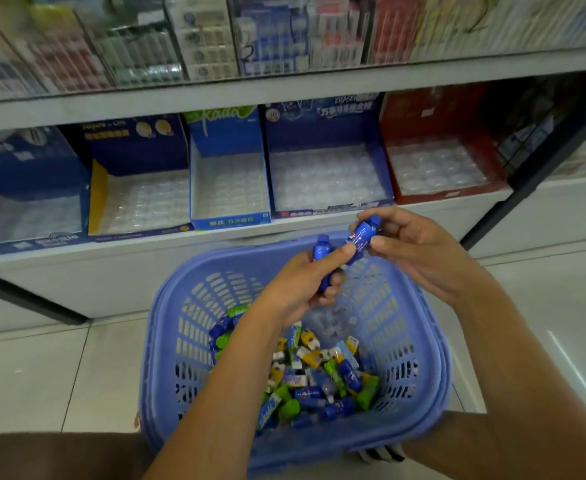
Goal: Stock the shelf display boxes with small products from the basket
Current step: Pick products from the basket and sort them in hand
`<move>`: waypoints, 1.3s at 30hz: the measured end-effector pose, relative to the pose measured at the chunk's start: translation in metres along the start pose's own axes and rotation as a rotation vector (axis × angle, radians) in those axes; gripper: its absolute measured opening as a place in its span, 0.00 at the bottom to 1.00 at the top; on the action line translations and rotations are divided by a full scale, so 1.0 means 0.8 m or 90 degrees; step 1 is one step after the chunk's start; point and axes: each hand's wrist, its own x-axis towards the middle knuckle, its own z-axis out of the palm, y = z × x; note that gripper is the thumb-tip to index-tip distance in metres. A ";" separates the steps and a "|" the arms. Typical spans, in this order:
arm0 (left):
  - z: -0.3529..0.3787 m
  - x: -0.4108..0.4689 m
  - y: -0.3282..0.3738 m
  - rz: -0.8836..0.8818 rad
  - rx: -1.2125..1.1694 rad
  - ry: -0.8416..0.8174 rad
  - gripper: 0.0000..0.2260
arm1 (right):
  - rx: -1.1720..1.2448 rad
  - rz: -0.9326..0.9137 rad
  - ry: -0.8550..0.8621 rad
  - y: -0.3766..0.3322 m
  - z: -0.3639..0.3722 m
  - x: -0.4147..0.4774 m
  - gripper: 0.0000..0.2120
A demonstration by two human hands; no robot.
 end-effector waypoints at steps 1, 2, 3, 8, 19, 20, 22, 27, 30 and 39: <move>0.002 0.000 0.005 0.027 0.007 0.004 0.14 | -0.006 -0.012 -0.009 -0.007 -0.001 0.002 0.16; 0.003 0.001 0.009 0.057 0.011 0.020 0.10 | -0.015 -0.020 -0.014 -0.013 -0.002 0.003 0.16; 0.006 0.002 0.013 0.087 0.019 0.052 0.07 | -0.026 -0.022 -0.012 -0.017 -0.002 0.006 0.16; 0.012 0.022 0.022 0.211 0.219 0.285 0.12 | -0.089 -0.017 0.131 -0.024 -0.002 0.026 0.17; -0.006 0.079 0.071 0.332 0.483 0.312 0.06 | -0.385 -0.101 0.435 -0.032 -0.049 0.114 0.09; -0.009 0.087 0.075 0.331 0.522 0.311 0.06 | -0.435 -0.110 0.435 -0.035 -0.058 0.132 0.11; -0.015 0.103 0.078 0.321 0.591 0.316 0.08 | -0.542 -0.093 0.418 -0.040 -0.073 0.167 0.14; -0.027 0.129 0.073 0.189 0.649 0.324 0.13 | -0.817 -0.070 0.311 -0.039 -0.101 0.226 0.12; -0.030 0.135 0.070 0.181 0.631 0.333 0.11 | -0.863 -0.062 0.260 -0.040 -0.104 0.240 0.14; -0.034 0.135 0.075 0.138 0.551 0.333 0.12 | -0.967 0.039 0.185 -0.047 -0.096 0.262 0.15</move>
